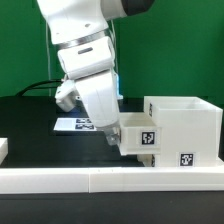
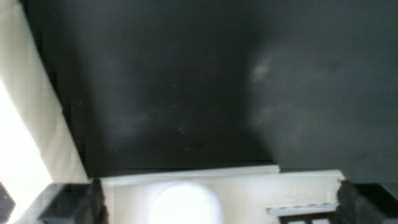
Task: Assemble drawer
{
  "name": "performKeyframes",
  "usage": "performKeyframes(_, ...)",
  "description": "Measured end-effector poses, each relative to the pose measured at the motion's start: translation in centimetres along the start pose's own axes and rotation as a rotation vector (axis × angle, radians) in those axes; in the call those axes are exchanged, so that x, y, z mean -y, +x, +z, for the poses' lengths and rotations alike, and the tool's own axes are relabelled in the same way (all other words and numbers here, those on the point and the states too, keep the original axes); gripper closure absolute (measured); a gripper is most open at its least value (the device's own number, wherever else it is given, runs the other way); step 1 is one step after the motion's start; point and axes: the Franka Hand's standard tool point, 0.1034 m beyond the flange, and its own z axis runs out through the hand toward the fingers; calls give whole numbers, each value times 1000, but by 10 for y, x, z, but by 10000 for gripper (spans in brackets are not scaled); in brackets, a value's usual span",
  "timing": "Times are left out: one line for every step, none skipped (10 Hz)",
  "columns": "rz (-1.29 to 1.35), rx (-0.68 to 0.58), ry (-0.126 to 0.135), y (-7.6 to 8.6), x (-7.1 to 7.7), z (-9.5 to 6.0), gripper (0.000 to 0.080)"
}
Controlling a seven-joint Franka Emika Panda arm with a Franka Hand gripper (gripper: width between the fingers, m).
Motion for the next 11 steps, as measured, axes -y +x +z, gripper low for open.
performKeyframes(11, -3, -3, 11, -2, 2, 151)
performKeyframes(12, -2, -1, 19, -3, 3, 151)
performKeyframes(-1, -1, 3, 25, -3, 5, 151)
performKeyframes(4, -1, 2, 21, -2, 5, 151)
performKeyframes(6, -1, 2, 20, -2, 4, 151)
performKeyframes(1, -1, 2, 21, -2, 5, 151)
performKeyframes(-26, -4, -4, 27, -2, 8, 151)
performKeyframes(-31, -6, -1, 30, -1, 10, 151)
performKeyframes(-41, -5, -10, 36, -2, 12, 151)
performKeyframes(-44, 3, -12, 40, -3, 13, 151)
performKeyframes(-66, 18, -11, 40, -3, 13, 151)
